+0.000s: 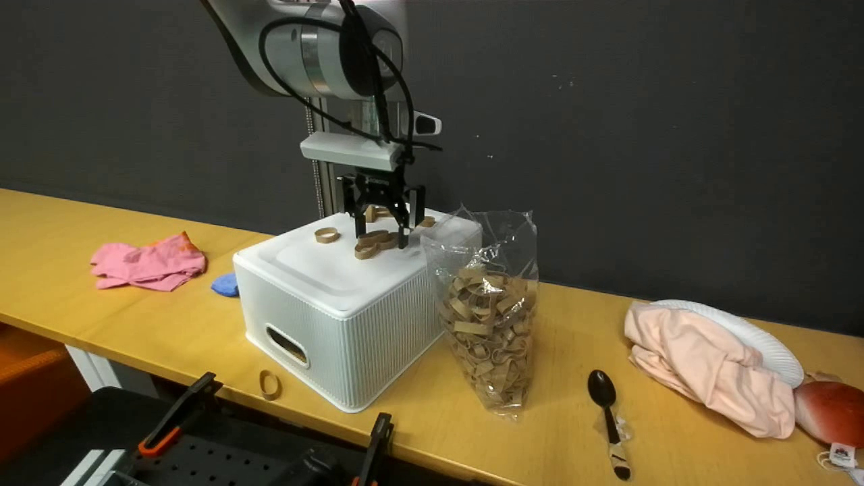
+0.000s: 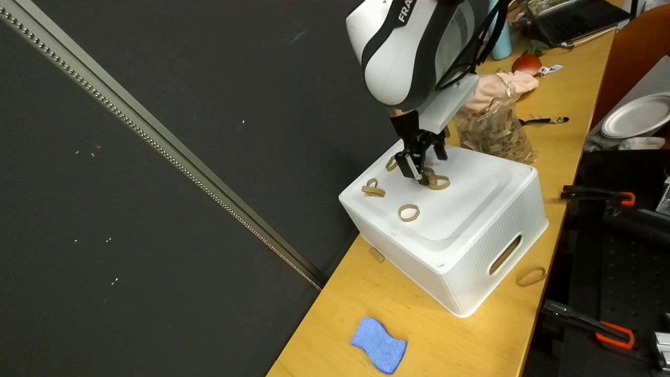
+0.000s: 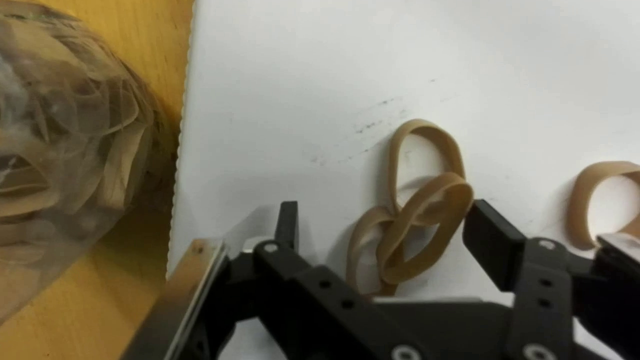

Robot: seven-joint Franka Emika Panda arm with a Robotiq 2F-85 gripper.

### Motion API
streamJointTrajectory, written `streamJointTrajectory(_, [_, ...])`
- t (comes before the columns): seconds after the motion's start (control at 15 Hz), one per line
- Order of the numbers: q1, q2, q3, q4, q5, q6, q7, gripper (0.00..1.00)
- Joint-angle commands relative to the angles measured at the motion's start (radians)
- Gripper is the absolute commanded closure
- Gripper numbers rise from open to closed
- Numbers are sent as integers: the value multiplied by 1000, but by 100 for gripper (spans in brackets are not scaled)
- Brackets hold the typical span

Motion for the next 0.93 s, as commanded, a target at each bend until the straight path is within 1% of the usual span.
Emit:
streamJointTrajectory(0.0, [3, 2, 2, 6, -7, 6, 10, 12])
streamJointTrajectory(0.13, [4, 1, 3, 0, -5, 9, 10, 27])
streamJointTrajectory(0.2, [4, 0, 4, -2, -5, 10, 11, 38])
streamJointTrajectory(0.33, [3, 0, 5, -9, -1, 13, 10, 42])
streamJointTrajectory(0.47, [1, 1, 4, -9, -1, 11, 10, 35])
streamJointTrajectory(0.53, [2, 2, 3, -7, -1, 9, 10, 36])
streamJointTrajectory(0.6, [1, 0, 3, -8, -2, 8, 10, 44])
streamJointTrajectory(0.67, [2, -2, 3, -9, -2, 9, 10, 57])
streamJointTrajectory(0.8, [2, -1, 4, -7, -2, 8, 10, 69])
streamJointTrajectory(0.87, [2, -1, 4, -7, -2, 8, 9, 78])
